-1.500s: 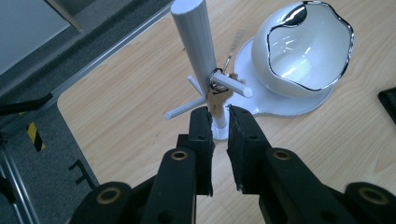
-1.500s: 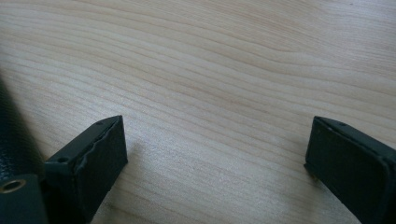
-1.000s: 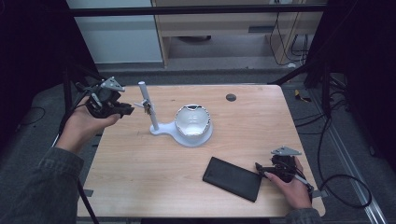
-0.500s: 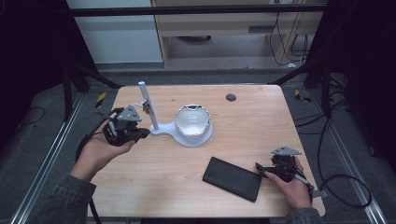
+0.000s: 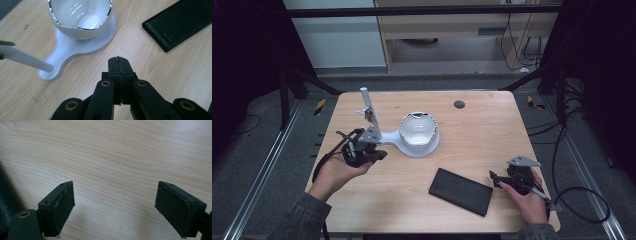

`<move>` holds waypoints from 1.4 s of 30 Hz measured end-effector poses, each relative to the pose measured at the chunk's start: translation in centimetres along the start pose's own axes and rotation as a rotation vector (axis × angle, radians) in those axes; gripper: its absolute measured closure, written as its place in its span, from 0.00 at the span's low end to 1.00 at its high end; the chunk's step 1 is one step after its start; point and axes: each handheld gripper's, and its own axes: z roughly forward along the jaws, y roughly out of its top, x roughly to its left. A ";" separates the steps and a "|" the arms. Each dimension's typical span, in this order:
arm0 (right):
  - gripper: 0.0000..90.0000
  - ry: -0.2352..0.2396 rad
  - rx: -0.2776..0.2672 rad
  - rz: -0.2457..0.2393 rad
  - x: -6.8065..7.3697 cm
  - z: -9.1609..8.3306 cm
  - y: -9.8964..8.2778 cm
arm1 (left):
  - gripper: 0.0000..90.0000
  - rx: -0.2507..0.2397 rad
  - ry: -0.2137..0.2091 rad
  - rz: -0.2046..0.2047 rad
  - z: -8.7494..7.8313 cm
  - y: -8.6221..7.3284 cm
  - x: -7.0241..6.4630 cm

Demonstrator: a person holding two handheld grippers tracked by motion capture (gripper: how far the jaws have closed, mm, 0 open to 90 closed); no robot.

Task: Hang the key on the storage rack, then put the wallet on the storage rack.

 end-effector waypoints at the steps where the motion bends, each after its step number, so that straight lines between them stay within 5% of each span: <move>1: 0.17 -0.003 -0.006 -0.001 0.0 -0.1 0.1 | 1.00 0.006 -0.005 0.009 0.4 0.0 -0.2; 26: 0.13 -0.016 -0.042 -0.019 0.2 -1.0 0.2 | 1.00 0.016 -0.120 0.075 7.6 0.0 -5.6; 42: 0.13 -0.012 -0.040 -0.021 0.3 -0.9 0.3 | 1.00 0.113 -0.209 0.114 11.8 -0.6 -8.3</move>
